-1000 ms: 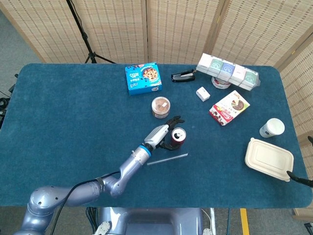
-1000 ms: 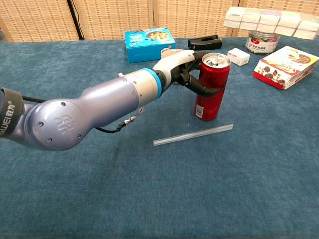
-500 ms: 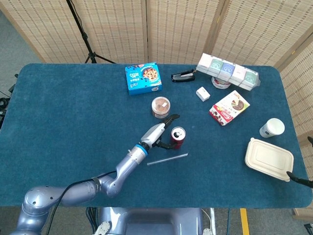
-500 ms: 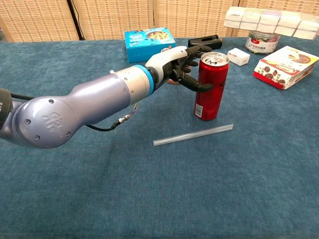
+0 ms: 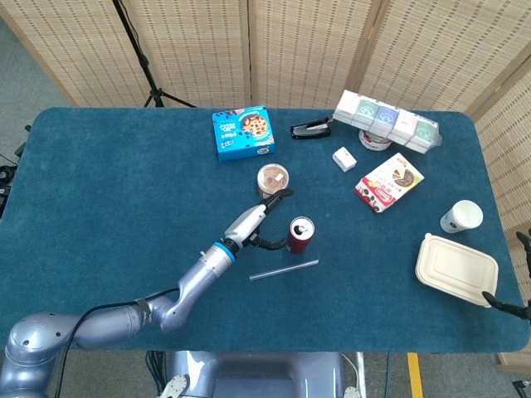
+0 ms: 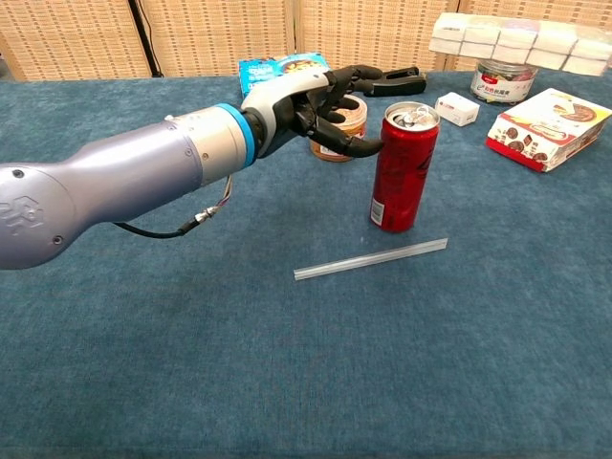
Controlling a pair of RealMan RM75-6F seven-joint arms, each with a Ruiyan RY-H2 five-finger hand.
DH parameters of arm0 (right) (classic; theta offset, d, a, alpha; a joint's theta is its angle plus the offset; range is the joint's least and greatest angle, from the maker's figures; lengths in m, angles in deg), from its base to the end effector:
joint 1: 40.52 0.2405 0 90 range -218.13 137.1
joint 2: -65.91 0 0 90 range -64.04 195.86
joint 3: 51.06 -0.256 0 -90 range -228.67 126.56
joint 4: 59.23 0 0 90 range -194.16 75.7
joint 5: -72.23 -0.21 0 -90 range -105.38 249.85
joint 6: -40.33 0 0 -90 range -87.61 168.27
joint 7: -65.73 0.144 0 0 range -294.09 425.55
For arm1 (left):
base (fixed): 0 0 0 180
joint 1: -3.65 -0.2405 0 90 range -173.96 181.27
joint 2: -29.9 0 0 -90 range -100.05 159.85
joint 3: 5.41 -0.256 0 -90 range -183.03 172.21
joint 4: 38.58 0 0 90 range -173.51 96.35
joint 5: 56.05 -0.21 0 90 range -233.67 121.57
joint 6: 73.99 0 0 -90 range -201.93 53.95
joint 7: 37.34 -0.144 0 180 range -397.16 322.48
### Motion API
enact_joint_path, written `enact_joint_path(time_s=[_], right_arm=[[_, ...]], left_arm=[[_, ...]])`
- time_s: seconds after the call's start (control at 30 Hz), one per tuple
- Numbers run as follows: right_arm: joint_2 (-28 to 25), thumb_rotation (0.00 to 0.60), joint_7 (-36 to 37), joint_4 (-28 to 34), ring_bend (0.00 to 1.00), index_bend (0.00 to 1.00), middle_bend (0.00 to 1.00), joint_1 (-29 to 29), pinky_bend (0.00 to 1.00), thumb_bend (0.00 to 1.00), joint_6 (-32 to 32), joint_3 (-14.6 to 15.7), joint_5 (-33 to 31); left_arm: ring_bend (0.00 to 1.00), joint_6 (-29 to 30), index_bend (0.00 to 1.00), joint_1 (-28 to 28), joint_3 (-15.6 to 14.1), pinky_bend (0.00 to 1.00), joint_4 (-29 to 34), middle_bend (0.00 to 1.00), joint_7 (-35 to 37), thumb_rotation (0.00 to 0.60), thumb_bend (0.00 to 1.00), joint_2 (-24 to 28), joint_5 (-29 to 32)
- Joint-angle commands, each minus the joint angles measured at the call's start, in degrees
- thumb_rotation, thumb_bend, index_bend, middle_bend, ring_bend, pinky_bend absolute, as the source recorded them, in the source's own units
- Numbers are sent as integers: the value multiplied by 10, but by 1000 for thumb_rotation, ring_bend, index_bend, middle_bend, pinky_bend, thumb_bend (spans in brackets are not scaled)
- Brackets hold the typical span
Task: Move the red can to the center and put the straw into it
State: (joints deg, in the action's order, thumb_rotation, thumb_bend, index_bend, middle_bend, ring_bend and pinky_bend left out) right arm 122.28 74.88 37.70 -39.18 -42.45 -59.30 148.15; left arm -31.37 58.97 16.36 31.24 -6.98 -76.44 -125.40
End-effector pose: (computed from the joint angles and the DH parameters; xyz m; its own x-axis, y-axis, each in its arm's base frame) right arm -0.3303 -0.1780 0.2126 0.2750 0.0618 0.9595 -0.9459 0.1959 0.2585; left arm -0.0235 0.3685 -0.0925 -0.3120 0.6156 0.7237 0.8306 -0.1931 0.5223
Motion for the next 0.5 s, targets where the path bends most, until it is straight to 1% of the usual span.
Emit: enact_joint_path(time_s=[0.03,0.27,0.3,0.5], right_arm=[[0,600,-4,2,0,0,0,0,0,0,-2,2,4],[1,600,-11,8,0,0,0,0,0,0,-4,5,10],[1,600,-12,9,0,0,0,-1,0,0,-5,6,12],[3,600,-20,13,0,0,0,-1,0,0,-7,9,16]], left_arm=[[0,-1,0,-10,-4,0,21,0,9,600,307,21,-5],[0,10,0,-38,-15,0,82,0,22,600,302,89,-24],[0,17,0,-47,-19,0,100,0,22,600,302,107,-31],[0,69,0,-86,-36,0,161,0,-10,600,302,174,-58]])
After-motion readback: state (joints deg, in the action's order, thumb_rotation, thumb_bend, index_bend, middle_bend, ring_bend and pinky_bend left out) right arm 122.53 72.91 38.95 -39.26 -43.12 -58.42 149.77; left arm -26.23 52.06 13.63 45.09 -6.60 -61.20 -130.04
